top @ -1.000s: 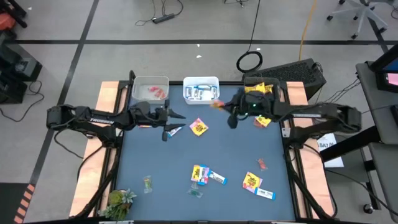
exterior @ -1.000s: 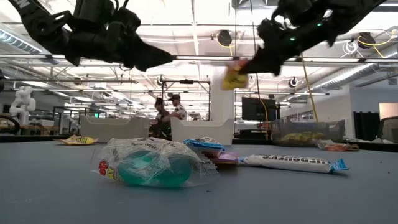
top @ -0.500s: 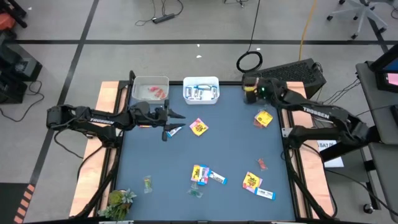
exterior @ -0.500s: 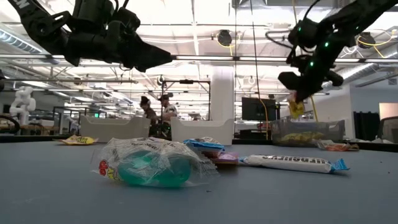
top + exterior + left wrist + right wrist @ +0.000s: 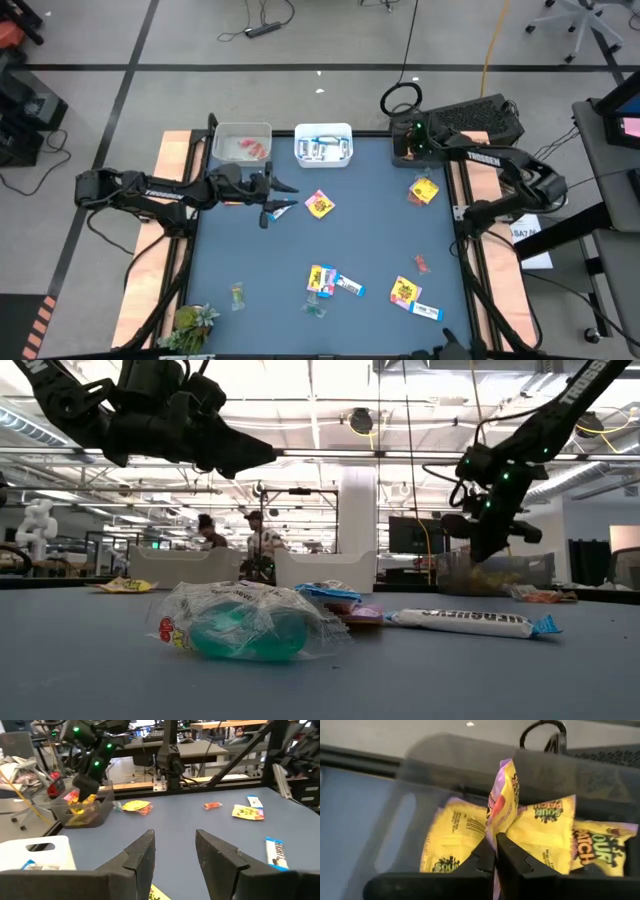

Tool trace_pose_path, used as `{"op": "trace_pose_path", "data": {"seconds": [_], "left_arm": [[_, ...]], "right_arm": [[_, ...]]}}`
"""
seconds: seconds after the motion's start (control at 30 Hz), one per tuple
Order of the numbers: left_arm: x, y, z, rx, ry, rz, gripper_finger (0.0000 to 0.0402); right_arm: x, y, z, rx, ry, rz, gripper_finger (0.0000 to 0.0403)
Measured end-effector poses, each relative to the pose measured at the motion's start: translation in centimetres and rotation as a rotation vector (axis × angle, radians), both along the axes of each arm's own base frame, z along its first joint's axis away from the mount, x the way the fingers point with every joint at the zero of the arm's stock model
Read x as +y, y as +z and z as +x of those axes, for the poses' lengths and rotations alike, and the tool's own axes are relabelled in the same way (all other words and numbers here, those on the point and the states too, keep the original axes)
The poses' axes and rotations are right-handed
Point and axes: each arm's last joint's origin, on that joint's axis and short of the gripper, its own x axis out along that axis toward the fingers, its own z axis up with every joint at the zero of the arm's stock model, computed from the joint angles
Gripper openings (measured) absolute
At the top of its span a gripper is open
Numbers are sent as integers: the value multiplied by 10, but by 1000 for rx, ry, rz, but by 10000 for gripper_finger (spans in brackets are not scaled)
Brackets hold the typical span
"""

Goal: Sort candy
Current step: Put the yellow candy into the black bin, then put the blue gummy into the gray bin

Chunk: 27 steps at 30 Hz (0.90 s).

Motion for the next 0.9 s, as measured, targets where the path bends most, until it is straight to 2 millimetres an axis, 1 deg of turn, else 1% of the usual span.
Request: {"op": "trace_pose_path", "data": {"seconds": [0.13, 0.23, 0.37, 0.47, 0.57, 0.7, 0.8, 0.9], "left_arm": [[-1, 0, 0, 1, -7, 0, 148], [-1, 0, 0, 1, -7, 0, 148], [-1, 0, 0, 1, -7, 0, 148], [-1, 0, 0, 1, -7, 0, 148], [-1, 0, 0, 1, -7, 0, 148], [-1, 0, 0, 5, -7, -1, 148], [-1, -1, 0, 9, -7, -2, 148], [-1, -1, 0, 9, -7, -2, 148]], "right_arm": [[-1, -4, 0, 24, 12, 13, 24], [1, 1, -1, 26, 25, -3, 55], [6, 17, -5, 24, 38, -25, 111], [14, 40, -6, 37, 72, -39, 152], [29, 54, -5, 67, 118, -15, 180], [56, 62, -1, 102, 126, -5, 193], [77, 56, 2, 124, 125, 11, 194], [94, 49, 7, 109, 131, 27, 194]]}}
